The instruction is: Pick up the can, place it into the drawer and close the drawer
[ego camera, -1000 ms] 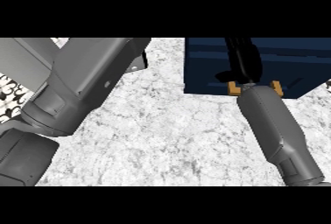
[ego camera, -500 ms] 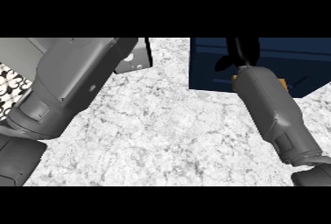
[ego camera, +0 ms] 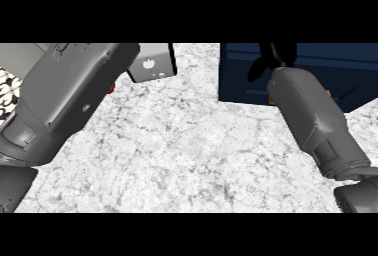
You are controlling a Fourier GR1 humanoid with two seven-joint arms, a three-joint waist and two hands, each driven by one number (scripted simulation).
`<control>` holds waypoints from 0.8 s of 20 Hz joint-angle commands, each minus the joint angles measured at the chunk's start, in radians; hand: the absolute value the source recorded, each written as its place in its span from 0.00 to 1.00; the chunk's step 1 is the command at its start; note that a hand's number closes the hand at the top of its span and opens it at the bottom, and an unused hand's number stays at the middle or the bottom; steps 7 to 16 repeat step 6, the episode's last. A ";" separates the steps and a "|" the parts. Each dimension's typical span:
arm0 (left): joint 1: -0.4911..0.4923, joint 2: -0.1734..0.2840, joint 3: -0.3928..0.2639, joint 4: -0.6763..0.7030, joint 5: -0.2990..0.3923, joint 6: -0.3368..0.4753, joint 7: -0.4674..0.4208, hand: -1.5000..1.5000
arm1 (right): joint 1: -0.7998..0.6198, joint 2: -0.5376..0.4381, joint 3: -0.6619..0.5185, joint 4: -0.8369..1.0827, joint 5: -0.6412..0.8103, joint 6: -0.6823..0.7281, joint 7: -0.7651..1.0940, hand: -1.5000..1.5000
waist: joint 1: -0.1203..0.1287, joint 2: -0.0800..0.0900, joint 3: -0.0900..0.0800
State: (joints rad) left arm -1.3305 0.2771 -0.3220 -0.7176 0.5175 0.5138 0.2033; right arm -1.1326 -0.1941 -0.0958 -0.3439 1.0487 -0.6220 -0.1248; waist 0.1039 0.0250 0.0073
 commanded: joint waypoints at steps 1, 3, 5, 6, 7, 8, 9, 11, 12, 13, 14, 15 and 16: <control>0.069 0.041 0.002 -0.054 0.001 -0.026 -0.008 0.00 | -0.087 0.045 -0.081 -0.053 -0.099 -0.039 -0.046 0.00 | 0.006 -0.014 -0.006; 0.071 0.053 0.001 -0.096 0.002 -0.016 0.022 0.00 | -0.090 0.031 -0.096 -0.021 -0.108 -0.016 -0.068 0.00 | 0.013 -0.013 -0.006; 0.096 0.049 -0.007 -0.123 -0.002 -0.001 0.039 0.00 | -0.083 0.048 -0.099 -0.018 -0.108 -0.048 -0.090 0.00 | 0.006 -0.014 -0.006; 0.124 0.075 -0.010 -0.161 -0.001 -0.018 0.043 0.00 | -0.083 0.008 -0.116 -0.020 -0.127 -0.011 -0.128 0.00 | 0.009 -0.020 -0.006; 0.124 0.075 -0.010 -0.161 -0.001 -0.018 0.043 0.00 | -0.083 0.008 -0.116 -0.020 -0.127 -0.011 -0.128 0.00 | 0.009 -0.020 -0.006; 0.124 0.075 -0.010 -0.161 -0.001 -0.018 0.043 0.00 | -0.083 0.008 -0.116 -0.020 -0.127 -0.011 -0.128 0.00 | 0.009 -0.020 -0.006; 0.124 0.075 -0.010 -0.161 -0.001 -0.018 0.043 0.00 | -0.083 0.008 -0.116 -0.020 -0.127 -0.011 -0.128 0.00 | 0.009 -0.020 -0.006; 0.124 0.075 -0.010 -0.161 -0.001 -0.018 0.043 0.00 | -0.083 0.008 -0.116 -0.020 -0.127 -0.011 -0.128 0.00 | 0.009 -0.020 -0.006; 0.124 0.075 -0.010 -0.161 -0.001 -0.018 0.043 0.00 | -0.083 0.008 -0.116 -0.020 -0.127 -0.011 -0.128 0.00 | 0.009 -0.020 -0.006; 0.124 0.075 -0.010 -0.161 -0.001 -0.018 0.043 0.00 | -0.083 0.008 -0.116 -0.020 -0.127 -0.011 -0.128 0.00 | 0.009 -0.020 -0.006; 0.124 0.075 -0.010 -0.161 -0.001 -0.018 0.043 0.00 | -0.083 0.008 -0.116 -0.020 -0.127 -0.011 -0.128 0.00 | 0.009 -0.020 -0.006; 0.124 0.075 -0.010 -0.161 -0.001 -0.018 0.043 0.00 | -0.083 0.008 -0.116 -0.020 -0.127 -0.011 -0.128 0.00 | 0.009 -0.020 -0.006; 0.124 0.075 -0.010 -0.161 -0.001 -0.018 0.043 0.00 | -0.083 0.008 -0.116 -0.020 -0.127 -0.011 -0.128 0.00 | 0.009 -0.020 -0.006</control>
